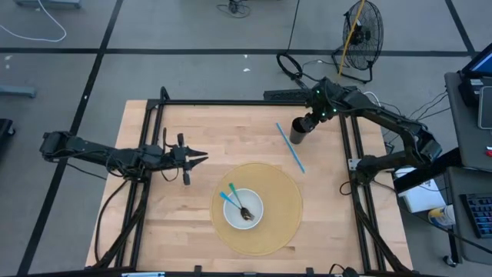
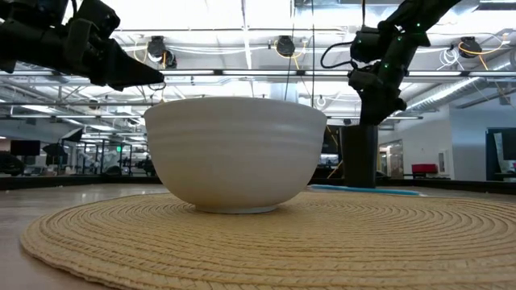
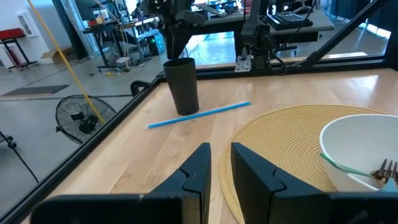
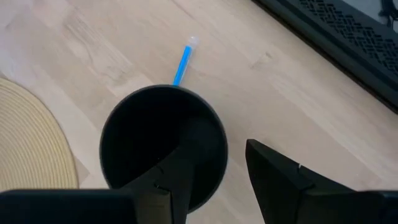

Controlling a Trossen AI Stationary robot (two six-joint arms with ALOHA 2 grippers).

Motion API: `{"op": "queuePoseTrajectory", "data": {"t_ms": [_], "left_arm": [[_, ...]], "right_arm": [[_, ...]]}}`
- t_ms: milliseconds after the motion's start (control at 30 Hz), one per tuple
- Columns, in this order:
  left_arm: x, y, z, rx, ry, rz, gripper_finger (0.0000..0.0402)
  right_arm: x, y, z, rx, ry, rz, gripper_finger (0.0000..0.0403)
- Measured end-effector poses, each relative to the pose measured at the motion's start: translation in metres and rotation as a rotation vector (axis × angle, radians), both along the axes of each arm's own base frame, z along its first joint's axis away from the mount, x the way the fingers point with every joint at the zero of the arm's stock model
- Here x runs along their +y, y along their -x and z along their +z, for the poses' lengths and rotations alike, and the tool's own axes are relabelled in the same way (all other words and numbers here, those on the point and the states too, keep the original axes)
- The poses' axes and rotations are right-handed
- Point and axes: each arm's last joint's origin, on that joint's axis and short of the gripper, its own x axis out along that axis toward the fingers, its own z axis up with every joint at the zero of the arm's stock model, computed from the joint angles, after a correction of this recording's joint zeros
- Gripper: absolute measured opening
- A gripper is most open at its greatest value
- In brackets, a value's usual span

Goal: Pick & Place Utensil
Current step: Put the black cup to the right of the white bowl on the tablemat

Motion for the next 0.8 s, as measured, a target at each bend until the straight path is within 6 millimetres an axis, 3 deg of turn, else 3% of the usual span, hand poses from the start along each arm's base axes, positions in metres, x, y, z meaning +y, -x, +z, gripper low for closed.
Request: {"op": "queuePoseTrajectory", "data": {"t_ms": [800], "left_arm": [[0.0, -0.0001, 0.0005, -0.004, 0.001, 0.0, 0.0067]], "right_arm": [[0.0032, 0.0025, -0.0048, 0.028, -0.042, -0.022, 0.0131]]}}
